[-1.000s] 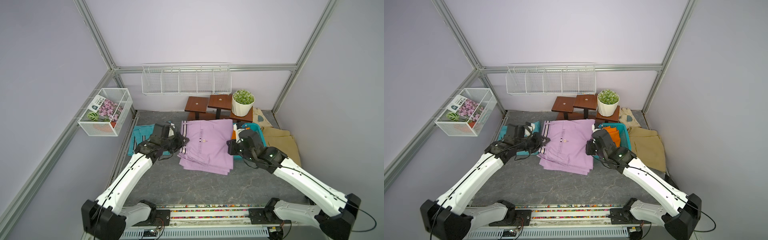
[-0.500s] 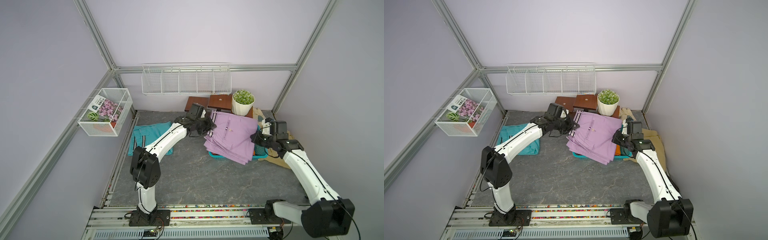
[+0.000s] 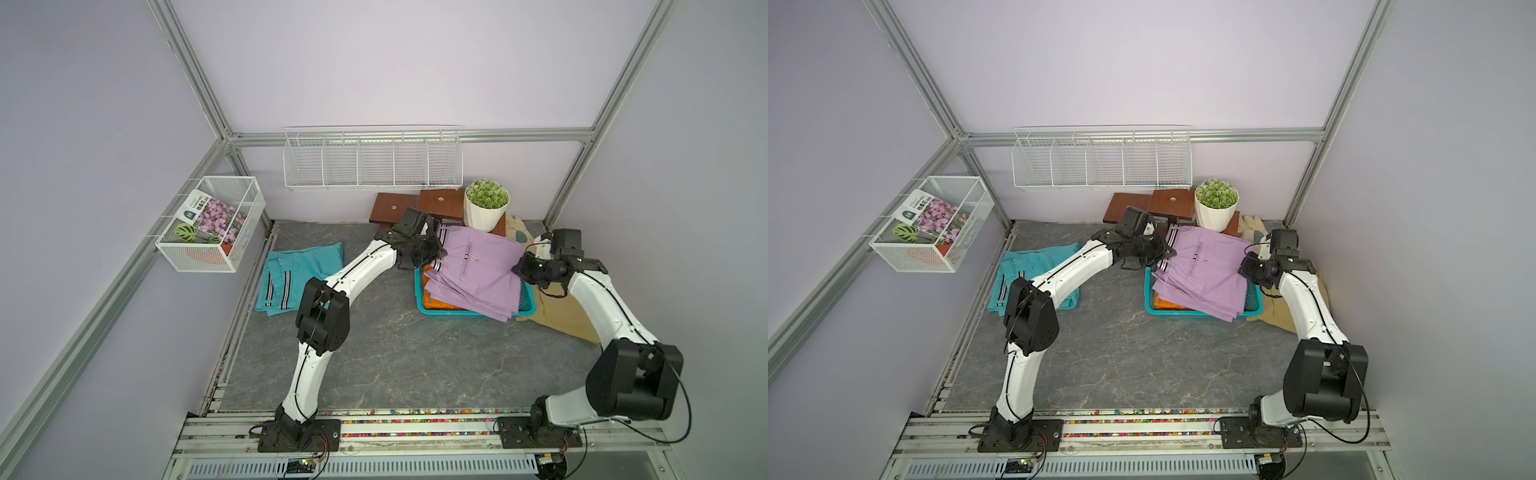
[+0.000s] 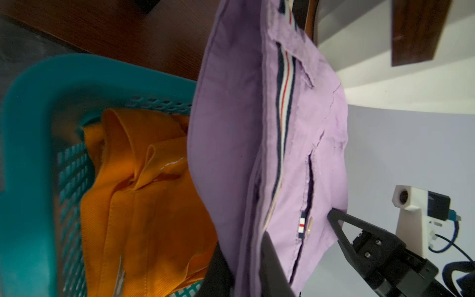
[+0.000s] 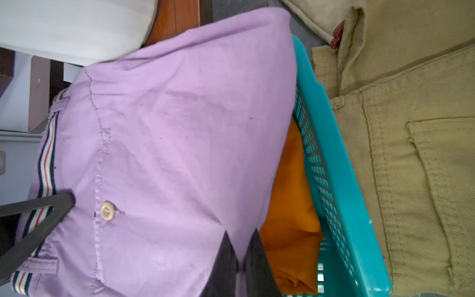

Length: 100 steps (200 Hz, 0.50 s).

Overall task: Put the folded long pants in the basket
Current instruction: Place the long pant in the basket.

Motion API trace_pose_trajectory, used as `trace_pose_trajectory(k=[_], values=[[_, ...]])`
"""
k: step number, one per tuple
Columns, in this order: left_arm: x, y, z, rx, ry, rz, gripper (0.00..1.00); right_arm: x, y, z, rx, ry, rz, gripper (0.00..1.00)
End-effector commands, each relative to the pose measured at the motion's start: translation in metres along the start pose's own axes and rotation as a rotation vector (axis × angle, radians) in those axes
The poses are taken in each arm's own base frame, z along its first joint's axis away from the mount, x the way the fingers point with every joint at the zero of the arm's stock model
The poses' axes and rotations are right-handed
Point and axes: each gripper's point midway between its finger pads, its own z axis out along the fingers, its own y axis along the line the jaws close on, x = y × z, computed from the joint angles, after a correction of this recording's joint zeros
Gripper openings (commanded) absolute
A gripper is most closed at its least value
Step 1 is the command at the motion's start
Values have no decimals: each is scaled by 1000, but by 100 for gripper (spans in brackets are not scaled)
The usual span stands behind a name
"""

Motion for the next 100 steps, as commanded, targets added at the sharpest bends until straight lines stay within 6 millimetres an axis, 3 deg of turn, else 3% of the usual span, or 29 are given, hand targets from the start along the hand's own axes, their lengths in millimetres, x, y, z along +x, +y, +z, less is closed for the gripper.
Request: trace_pose_trajectory(k=[1,47,71,100], values=[[-26,-8,-23,-9,-141,-6,0,-20,-8,-4,23,-33,-3,0],[-12,-4,-33,-12,-176,-46,0,-32,2,-5,-8,-39,-25,0],[-11,16,-26,-45,-201,-69,0,-18,-18,29,31,64,7,0],[-3,42,8,-133,-108,-75,0,5,-43,75,37,163,87,0]])
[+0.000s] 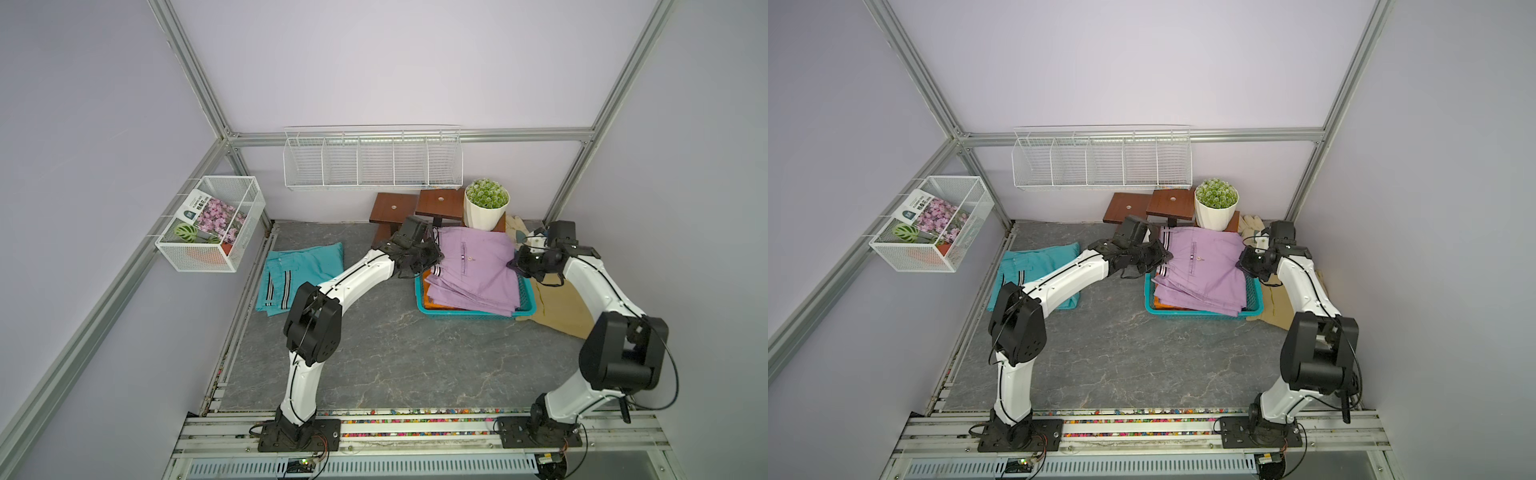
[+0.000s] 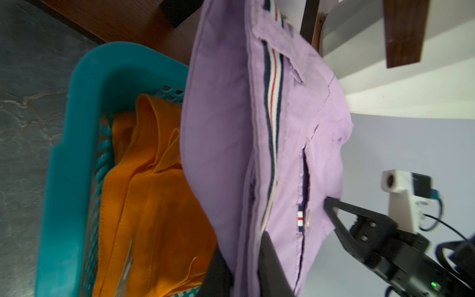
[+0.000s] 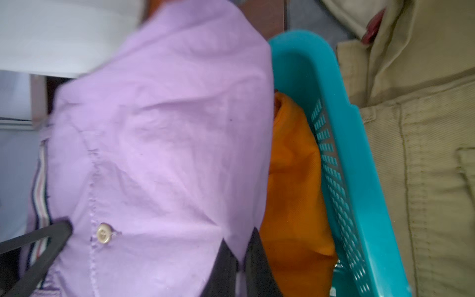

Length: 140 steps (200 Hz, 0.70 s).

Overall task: Put the folded long pants in the basket
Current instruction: Place the long pant in the basket.

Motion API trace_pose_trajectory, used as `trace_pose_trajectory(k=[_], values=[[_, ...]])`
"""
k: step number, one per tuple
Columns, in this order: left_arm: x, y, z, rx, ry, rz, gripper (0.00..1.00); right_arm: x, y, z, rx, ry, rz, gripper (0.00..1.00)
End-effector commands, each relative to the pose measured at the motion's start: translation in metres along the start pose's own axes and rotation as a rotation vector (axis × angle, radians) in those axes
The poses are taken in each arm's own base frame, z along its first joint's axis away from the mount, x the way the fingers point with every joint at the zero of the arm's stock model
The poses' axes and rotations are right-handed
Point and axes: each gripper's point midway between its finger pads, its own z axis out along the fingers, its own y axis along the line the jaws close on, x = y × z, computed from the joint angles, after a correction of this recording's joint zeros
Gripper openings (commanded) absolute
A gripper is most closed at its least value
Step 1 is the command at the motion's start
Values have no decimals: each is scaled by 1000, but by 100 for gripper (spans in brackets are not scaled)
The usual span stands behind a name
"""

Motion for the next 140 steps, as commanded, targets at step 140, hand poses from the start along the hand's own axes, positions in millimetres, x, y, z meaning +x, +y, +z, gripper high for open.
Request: trace_pose_trajectory(k=[140], values=[[51,119,7,-301,-8,-172,0,40,-83,41,328,104,48,0]])
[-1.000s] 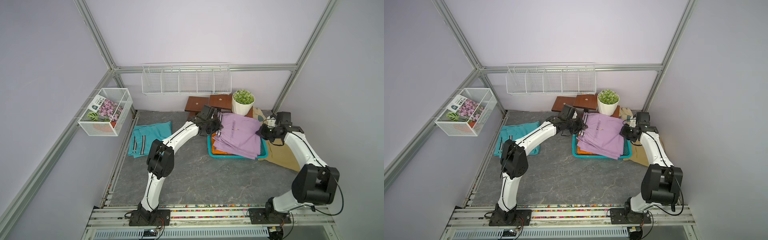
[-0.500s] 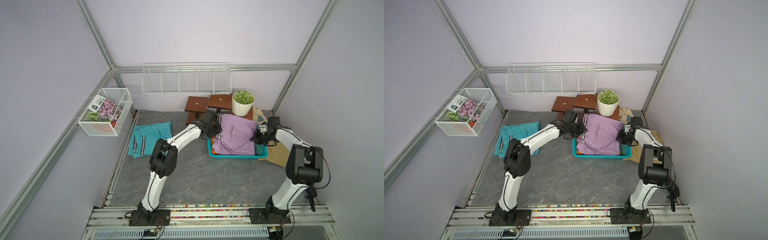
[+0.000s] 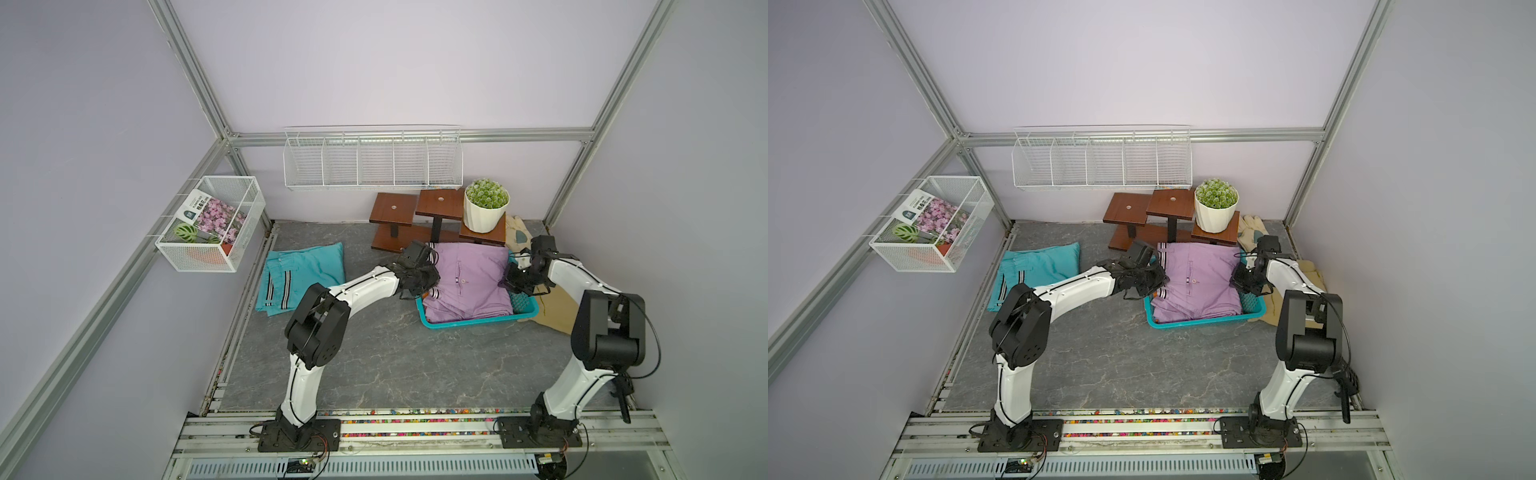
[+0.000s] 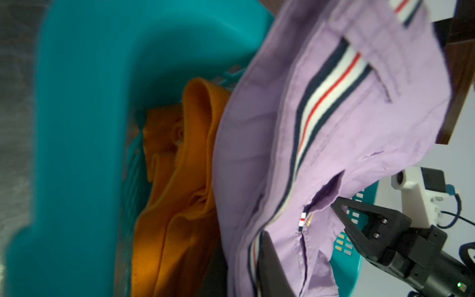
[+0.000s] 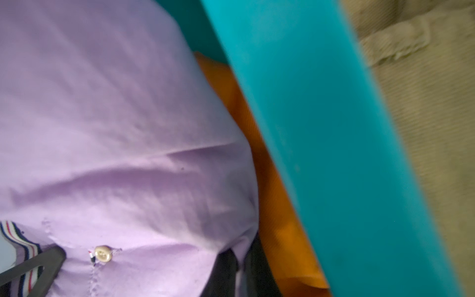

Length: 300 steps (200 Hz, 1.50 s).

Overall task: Put the folded long pants in the basket
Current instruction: Place the long pant in the basket.

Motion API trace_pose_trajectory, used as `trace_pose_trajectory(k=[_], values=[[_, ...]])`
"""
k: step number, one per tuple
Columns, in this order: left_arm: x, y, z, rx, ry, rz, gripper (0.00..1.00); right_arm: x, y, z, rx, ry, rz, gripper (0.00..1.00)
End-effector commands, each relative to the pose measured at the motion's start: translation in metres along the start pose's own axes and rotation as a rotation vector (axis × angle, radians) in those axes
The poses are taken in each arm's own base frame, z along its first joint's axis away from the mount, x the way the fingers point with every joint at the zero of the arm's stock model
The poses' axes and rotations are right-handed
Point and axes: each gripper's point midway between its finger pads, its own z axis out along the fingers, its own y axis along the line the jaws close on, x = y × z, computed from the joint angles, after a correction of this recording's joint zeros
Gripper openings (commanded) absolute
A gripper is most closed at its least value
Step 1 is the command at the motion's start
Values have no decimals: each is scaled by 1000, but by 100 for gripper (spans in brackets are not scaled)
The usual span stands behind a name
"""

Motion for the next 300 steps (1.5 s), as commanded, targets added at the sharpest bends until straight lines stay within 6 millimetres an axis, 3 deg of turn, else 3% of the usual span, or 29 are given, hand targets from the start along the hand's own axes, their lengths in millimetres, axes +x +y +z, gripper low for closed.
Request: trace_pose_trajectory(k=[1,28,48,75,93,135,167,192,218,248,273,300], values=[[-4,51,-8,-159,-29,-76,0,1,-49,0,233,-40,25,0],[-2,58,-12,-179,-36,-63,0,16,-48,-10,302,-80,-17,0],[8,66,-1,-190,13,-67,0,20,-49,-17,342,-91,-36,0],[23,95,21,-266,73,-111,0,28,-55,-18,381,-76,-41,0],[26,114,27,-331,86,-119,0,47,-53,-17,378,-60,-49,0],[1,151,4,-465,17,-91,0,108,-13,-14,324,-165,-153,0],[10,189,0,-451,87,-102,0,126,-7,-12,329,-169,-174,0],[12,214,-16,-453,67,-131,0,143,1,-12,318,-193,-214,0],[7,218,-37,-483,11,-116,0,155,4,0,330,-180,-247,0],[15,209,-32,-448,41,-93,0,156,-2,15,365,-162,-247,0],[12,194,-39,-478,13,-40,0,147,-7,5,426,-200,-240,0],[6,178,-58,-431,-32,-37,5,134,3,-7,437,-223,-262,4]])
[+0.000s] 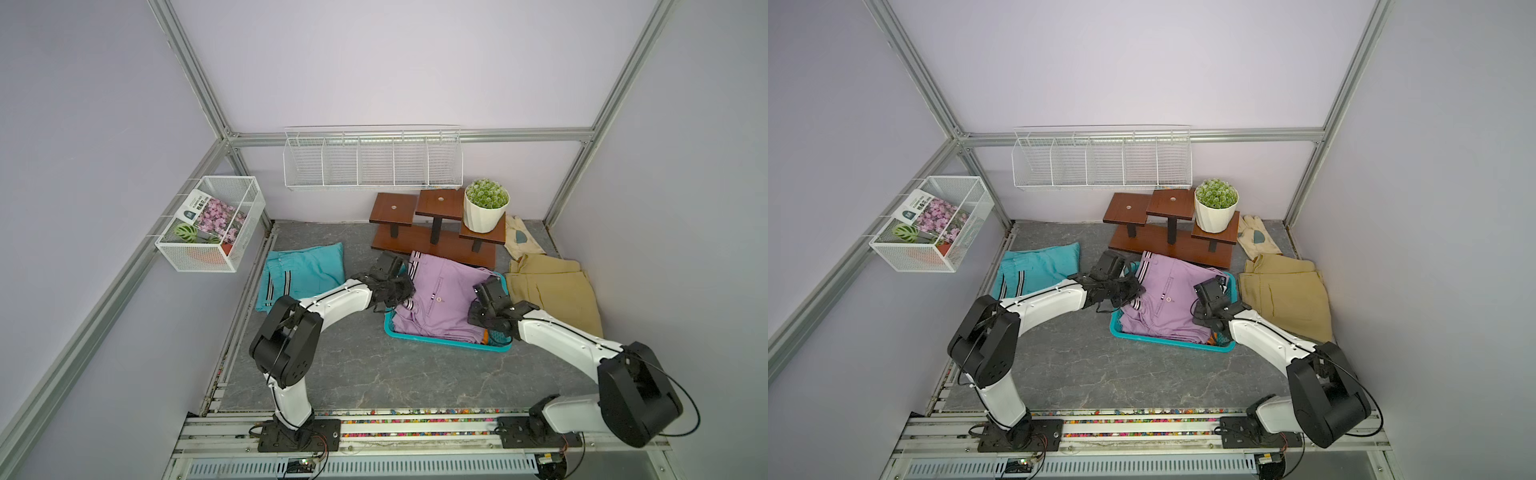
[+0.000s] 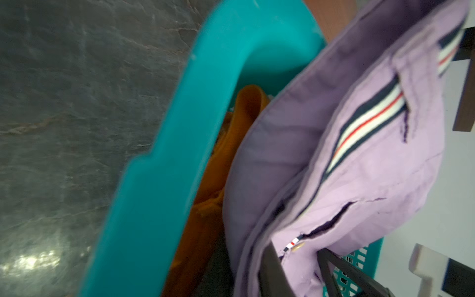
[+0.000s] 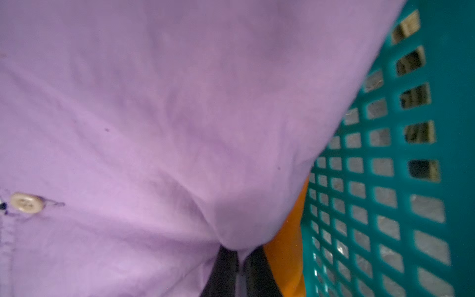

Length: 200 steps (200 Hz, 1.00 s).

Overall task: Put the folded long pants in the basket
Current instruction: Place the long pant in the basket.

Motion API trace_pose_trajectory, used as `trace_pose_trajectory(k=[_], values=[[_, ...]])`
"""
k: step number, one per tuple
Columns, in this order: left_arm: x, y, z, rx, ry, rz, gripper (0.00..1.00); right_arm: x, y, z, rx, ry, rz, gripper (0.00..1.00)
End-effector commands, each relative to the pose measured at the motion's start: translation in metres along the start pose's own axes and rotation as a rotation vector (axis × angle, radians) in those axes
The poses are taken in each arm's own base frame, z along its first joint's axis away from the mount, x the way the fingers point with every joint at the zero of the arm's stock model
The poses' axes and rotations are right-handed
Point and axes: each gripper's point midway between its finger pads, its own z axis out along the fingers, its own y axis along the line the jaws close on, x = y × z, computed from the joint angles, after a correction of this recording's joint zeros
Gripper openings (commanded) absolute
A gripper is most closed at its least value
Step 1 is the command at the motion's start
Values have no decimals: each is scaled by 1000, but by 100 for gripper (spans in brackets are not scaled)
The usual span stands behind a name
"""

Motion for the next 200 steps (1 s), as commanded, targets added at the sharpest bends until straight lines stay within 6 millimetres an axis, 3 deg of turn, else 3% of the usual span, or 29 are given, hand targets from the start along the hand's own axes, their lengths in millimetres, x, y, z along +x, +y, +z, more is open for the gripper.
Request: trace_pose_trajectory(k=[1,56,80,100,145,167,200], values=[[13,108,-7,-384,-3,-56,5,13,-39,-5,190,63,-38,4],[5,82,-54,-336,-82,-19,9,-11,-28,-14,168,43,-58,4],[14,73,-55,-325,-54,4,9,-26,-25,-28,157,21,-59,0],[17,64,-56,-306,-44,12,0,-35,-22,-43,138,-5,-58,0],[17,45,-68,-241,-45,18,0,-55,-17,-75,116,-47,-85,0],[28,55,-59,-259,-5,-3,0,-52,-17,-67,129,-7,-106,0],[43,70,-44,-284,30,-30,0,-34,-30,-24,156,80,-90,0]])
